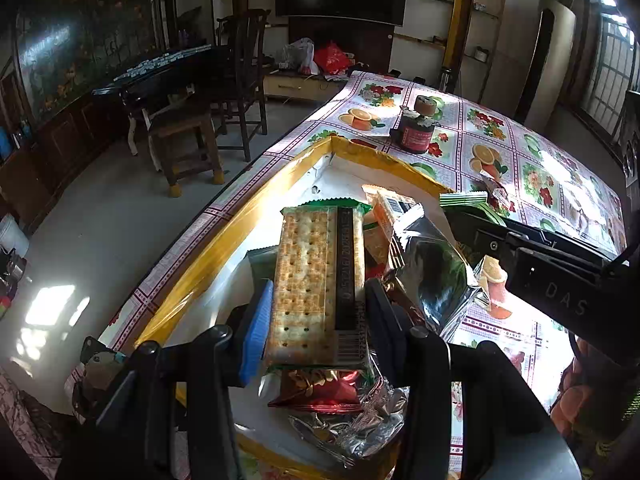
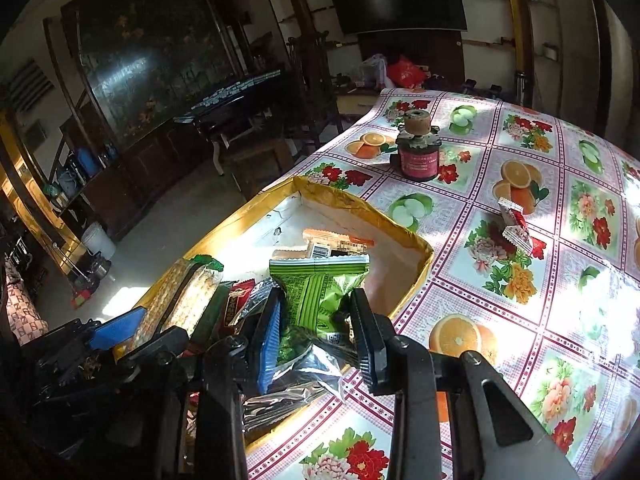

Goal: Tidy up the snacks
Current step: 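Lower the cracker pack and green packet into the white tray with both grippers, then open both grippers to release the cracker pack and green packet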

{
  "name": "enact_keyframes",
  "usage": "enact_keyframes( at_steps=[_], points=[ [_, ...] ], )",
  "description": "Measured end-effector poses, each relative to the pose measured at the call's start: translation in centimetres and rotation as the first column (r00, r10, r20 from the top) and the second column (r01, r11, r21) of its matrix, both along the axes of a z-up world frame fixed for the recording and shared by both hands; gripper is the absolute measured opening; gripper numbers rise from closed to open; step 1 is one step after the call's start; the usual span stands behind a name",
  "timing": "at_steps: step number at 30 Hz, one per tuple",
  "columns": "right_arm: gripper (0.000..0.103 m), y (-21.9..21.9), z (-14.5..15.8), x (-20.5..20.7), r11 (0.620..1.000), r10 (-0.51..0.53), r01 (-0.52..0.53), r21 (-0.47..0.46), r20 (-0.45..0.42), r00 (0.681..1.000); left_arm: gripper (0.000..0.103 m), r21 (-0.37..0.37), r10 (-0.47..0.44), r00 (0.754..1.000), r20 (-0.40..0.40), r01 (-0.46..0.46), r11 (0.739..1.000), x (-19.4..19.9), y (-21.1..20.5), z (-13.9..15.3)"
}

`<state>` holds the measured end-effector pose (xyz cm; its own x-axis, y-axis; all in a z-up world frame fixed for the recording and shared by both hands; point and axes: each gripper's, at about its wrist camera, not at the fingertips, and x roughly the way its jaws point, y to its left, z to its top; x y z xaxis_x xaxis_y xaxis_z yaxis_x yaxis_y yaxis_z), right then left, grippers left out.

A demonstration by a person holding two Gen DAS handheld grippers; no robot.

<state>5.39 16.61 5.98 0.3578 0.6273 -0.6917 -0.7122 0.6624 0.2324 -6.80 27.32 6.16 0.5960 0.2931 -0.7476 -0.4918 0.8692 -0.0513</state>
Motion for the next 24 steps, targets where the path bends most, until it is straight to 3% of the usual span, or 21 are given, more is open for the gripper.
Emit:
enact_keyframes(
  at_steps=[24],
  points=[
    [0.035, 2.8, -1.8, 2.3, 1.000, 0.007, -0.007, 0.000, -0.063, 0.998, 0.047, -0.085, -0.022, 1.000, -0.008, 0.022, 0.996, 1.7, 1.6, -1.2]
  ],
)
